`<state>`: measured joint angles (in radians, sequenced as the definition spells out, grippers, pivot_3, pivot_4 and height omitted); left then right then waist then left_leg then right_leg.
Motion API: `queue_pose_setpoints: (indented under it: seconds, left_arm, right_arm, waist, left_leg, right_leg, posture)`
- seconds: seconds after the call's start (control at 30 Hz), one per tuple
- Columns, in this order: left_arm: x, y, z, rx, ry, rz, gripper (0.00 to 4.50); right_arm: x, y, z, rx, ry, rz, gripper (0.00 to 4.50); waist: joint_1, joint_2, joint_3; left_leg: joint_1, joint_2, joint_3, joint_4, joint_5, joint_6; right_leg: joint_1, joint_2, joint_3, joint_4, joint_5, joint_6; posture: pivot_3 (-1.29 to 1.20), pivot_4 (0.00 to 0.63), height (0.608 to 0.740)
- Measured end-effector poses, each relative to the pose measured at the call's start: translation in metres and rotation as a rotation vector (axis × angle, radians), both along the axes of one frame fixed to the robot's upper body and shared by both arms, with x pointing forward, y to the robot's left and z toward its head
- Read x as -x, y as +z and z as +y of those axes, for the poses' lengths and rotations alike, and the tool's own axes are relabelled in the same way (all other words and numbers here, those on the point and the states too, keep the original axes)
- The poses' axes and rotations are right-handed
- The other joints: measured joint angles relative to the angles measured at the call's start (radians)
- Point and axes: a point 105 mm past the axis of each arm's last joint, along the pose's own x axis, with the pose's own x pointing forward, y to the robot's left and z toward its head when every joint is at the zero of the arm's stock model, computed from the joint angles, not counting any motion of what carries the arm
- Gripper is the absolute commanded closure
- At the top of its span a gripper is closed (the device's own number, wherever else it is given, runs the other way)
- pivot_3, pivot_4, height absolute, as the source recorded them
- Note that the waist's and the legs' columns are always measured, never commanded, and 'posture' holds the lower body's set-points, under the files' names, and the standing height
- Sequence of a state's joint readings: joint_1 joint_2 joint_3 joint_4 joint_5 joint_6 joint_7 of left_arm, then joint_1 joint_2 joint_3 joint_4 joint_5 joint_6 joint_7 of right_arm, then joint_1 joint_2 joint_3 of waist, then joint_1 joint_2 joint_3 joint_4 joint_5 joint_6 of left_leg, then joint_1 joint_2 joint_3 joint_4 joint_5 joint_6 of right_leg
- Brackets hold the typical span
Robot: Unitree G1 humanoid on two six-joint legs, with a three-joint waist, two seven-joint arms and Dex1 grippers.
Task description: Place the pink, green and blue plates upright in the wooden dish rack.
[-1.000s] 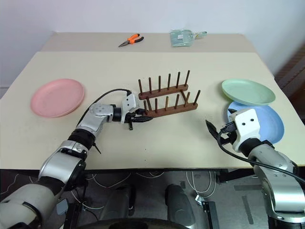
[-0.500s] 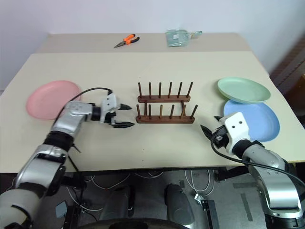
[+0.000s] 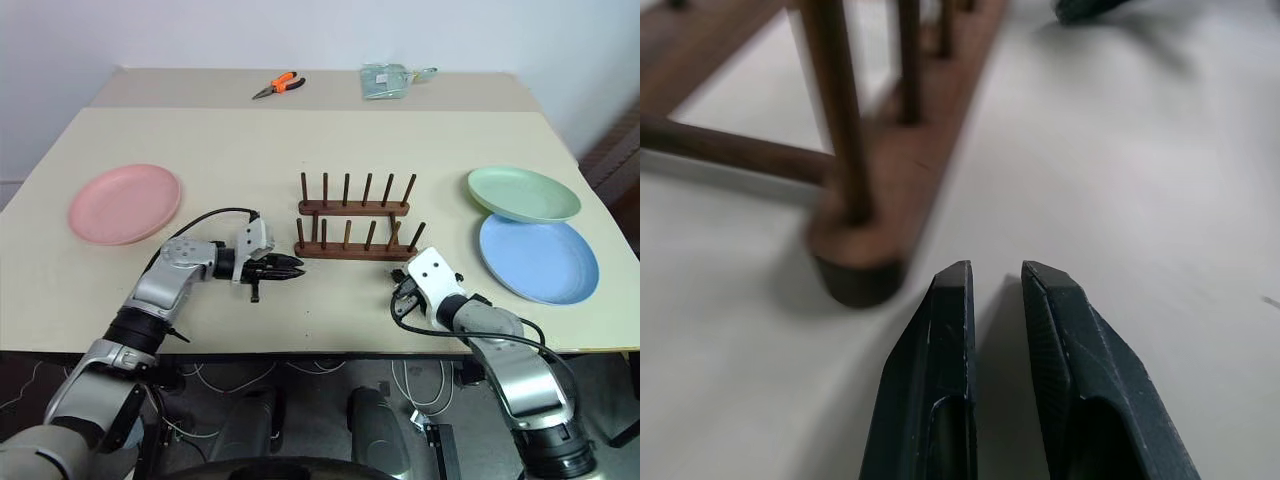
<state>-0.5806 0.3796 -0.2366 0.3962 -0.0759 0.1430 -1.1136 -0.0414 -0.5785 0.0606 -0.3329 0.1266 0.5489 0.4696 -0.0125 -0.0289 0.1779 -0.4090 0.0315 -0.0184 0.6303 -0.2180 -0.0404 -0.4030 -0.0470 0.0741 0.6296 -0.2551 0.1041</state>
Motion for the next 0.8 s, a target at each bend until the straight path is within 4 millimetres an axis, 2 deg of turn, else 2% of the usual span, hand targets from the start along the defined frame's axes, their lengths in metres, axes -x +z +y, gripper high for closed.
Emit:
queue_pose_setpoints:
  seconds: [0.23, 0.33, 0.47, 0.53, 0.57, 0.6, 0.7, 0.8]
  left_arm:
    - [-0.032, 0.004, -0.013, 0.001, 0.107, -0.068, 3.71]
    - [-0.037, 0.005, -0.015, 0.008, 0.121, -0.075, 3.71]
    - [-0.040, 0.005, -0.015, 0.009, 0.124, -0.083, 3.71]
    - [-0.040, 0.005, -0.013, 0.008, 0.124, -0.091, 3.79]
    - [-0.040, 0.006, -0.011, 0.006, 0.123, -0.094, 3.22]
    - [-0.039, 0.007, -0.006, 0.001, 0.124, -0.099, 2.90]
    - [-0.032, 0.013, 0.031, 0.035, 0.168, -0.042, 1.40]
    - [-0.034, 0.040, 0.062, 0.152, 0.267, -0.039, 0.00]
  right_arm:
    - [-0.045, 0.004, -0.007, 0.003, -0.114, -0.066, 4.50]
    - [-0.054, 0.006, -0.009, 0.006, -0.126, -0.077, 4.50]
    - [-0.056, 0.006, -0.010, 0.010, -0.123, -0.084, 4.50]
    - [-0.054, 0.006, -0.009, -0.003, -0.108, -0.077, 3.99]
    - [-0.051, 0.007, -0.008, -0.013, -0.093, -0.075, 3.64]
    - [-0.046, 0.009, -0.007, -0.023, -0.071, -0.075, 3.19]
    - [-0.027, 0.017, -0.006, -0.051, -0.007, -0.074, 1.61]
    - [-0.016, 0.032, -0.003, -0.059, 0.037, -0.107, 0.16]
  waist:
    - [-0.002, 0.000, -0.001]
    - [-0.002, 0.000, -0.001]
    - [-0.003, 0.000, -0.001]
    - [-0.004, 0.000, -0.001]
    - [-0.004, 0.000, -0.001]
    - [-0.005, 0.000, -0.001]
    - [-0.023, 0.001, 0.000]
    - [-0.028, 0.001, 0.000]
  left_leg:
    - [0.001, 0.000, 0.000, 0.000, 0.000, 0.000]
    - [0.001, 0.000, 0.000, 0.000, 0.000, 0.000]
    - [0.001, 0.000, 0.000, 0.000, 0.000, 0.000]
    - [0.001, 0.000, 0.000, 0.000, 0.000, 0.000]
    - [0.001, 0.000, 0.000, -0.001, 0.000, 0.000]
    - [0.001, 0.000, -0.001, -0.001, 0.000, 0.000]
    - [0.000, 0.001, -0.001, -0.004, 0.000, 0.000]
    - [-0.001, 0.001, -0.002, -0.003, 0.000, 0.000]
  right_leg:
    - [0.001, 0.000, 0.000, 0.000, 0.001, 0.000]
    - [0.001, 0.001, 0.000, 0.000, 0.000, 0.000]
    - [0.001, 0.001, 0.000, 0.001, 0.000, 0.000]
    - [0.001, 0.001, 0.000, 0.001, 0.000, 0.000]
    - [0.001, 0.001, 0.000, 0.001, 0.000, 0.001]
    - [0.000, 0.001, 0.000, 0.001, 0.000, 0.001]
    - [-0.003, 0.002, 0.000, 0.002, 0.001, 0.001]
    - [-0.003, 0.002, -0.001, 0.002, 0.000, 0.001]
  posture:
    - [0.00, 0.150, 0.732]
    - [0.00, 0.150, 0.732]
    - [0.00, 0.150, 0.732]
    - [0.00, 0.150, 0.732]
    - [0.00, 0.150, 0.732]
    - [0.00, 0.150, 0.732]
    - [0.00, 0.150, 0.732]
    - [0.00, 0.150, 0.732]
